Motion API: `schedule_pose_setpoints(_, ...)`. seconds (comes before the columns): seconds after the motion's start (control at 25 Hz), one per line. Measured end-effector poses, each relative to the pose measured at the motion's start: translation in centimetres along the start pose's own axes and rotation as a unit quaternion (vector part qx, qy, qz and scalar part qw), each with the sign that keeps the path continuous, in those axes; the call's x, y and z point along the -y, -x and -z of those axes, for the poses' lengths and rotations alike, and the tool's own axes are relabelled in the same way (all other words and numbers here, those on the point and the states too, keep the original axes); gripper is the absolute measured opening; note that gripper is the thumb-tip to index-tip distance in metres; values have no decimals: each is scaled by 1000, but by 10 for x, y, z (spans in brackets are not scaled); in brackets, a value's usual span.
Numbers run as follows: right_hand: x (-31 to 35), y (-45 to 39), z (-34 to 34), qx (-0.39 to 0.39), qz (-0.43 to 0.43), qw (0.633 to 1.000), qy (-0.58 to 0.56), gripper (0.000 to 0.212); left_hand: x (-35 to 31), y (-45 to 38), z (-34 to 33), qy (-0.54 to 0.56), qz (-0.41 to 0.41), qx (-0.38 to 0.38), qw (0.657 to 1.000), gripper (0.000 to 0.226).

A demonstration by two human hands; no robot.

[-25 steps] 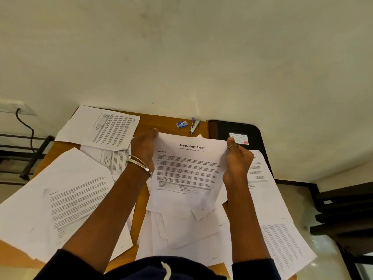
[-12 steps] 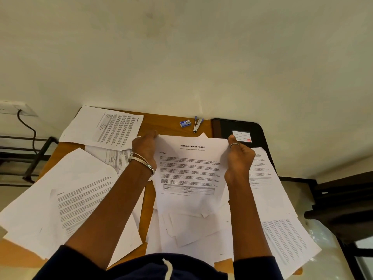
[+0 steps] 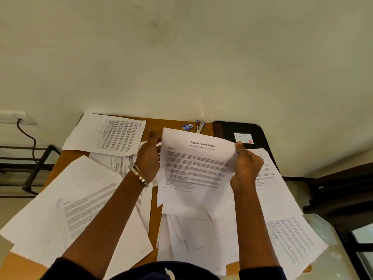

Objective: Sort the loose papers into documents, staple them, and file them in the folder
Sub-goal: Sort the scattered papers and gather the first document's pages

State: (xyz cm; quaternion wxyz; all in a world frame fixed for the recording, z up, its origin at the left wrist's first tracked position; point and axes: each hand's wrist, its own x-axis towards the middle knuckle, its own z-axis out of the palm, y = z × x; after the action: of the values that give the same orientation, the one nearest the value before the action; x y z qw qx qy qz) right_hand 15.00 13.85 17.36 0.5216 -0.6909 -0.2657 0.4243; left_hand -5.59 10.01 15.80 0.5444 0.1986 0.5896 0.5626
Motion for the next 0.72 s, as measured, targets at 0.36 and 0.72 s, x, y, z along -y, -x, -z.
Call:
schedule_pose_setpoints(0.36, -44, -10, 8, 64, 0, 998, 6, 10, 62, -12, 50, -86, -49, 18, 995, 19)
schedule_pose_setpoints(0.72, -161, -40, 31, 338, 320, 574, 674, 60, 60, -25, 116, -243, -5, -251, 937, 36)
